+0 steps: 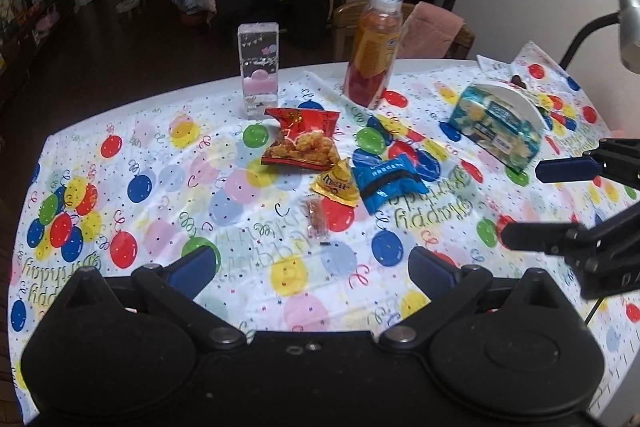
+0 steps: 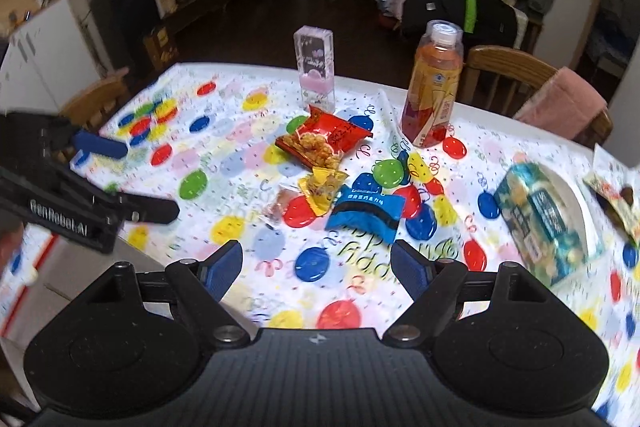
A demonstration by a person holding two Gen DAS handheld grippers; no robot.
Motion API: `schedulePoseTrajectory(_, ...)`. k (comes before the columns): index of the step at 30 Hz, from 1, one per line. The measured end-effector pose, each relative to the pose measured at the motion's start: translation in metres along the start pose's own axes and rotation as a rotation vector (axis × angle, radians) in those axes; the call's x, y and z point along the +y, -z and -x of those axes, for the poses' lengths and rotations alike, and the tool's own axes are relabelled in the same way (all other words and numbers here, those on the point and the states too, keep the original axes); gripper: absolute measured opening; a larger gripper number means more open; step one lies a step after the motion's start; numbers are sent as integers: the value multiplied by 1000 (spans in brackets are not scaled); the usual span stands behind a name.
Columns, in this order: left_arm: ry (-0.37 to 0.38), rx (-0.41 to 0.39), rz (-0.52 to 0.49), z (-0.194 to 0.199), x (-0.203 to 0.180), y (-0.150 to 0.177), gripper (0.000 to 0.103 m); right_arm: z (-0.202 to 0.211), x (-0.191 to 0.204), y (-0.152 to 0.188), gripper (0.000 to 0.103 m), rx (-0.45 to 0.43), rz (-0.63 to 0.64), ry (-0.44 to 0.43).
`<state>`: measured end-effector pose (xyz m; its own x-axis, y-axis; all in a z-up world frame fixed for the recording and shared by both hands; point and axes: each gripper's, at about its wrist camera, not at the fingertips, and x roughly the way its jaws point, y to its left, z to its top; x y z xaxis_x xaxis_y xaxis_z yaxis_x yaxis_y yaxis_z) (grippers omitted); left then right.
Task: Organize snacks
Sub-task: 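Lift both tools out of the box back toward the snacks, then grasp the small clear-wrapped snack with the left tool while the right tool grasps the blue packet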
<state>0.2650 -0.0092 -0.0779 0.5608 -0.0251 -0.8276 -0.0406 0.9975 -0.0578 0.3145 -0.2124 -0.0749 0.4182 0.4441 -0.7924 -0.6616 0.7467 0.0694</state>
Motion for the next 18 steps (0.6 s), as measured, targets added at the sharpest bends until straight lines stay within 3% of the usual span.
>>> schedulePoseTrajectory(10,-30,87,59,-66,8,-24,102,-69,-20,-14,81,83,227,-10)
schedulePoseTrajectory(18,-29,168,102,-111,11,-36,87,-124,-43,-25,81,141,331,5)
